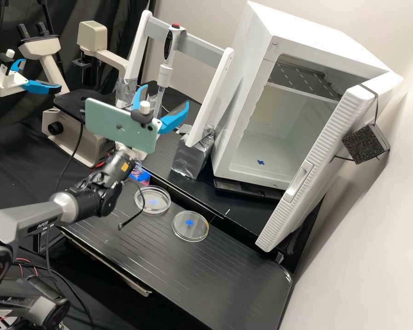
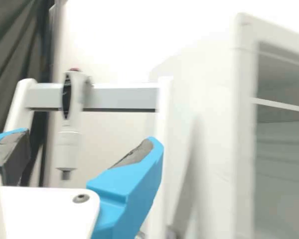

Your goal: Use the pipette

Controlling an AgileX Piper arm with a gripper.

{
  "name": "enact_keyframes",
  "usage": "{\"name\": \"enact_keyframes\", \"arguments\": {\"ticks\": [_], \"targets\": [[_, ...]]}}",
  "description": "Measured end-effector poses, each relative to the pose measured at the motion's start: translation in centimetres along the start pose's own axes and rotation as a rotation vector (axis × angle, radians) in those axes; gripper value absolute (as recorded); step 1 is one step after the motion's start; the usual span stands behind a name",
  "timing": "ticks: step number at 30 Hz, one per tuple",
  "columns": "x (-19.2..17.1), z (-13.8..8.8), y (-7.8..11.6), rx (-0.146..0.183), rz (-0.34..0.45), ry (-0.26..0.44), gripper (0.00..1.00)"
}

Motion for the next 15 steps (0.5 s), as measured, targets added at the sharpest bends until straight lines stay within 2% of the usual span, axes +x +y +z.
{"name": "enact_keyframes", "arguments": {"ticks": [2,5,8,15], "targets": [[-1.2,0.9,-0.1,0.003,0.042,0.013,1.0],[-2.8,2.2,-0.1,0.057,0.086,0.001,1.0],[-4.0,3.2,-0.2,0.089,0.097,-0.044,1.0],[-5.5,3.8,-1.2,0.101,0.051,-0.073,1.0]]}}
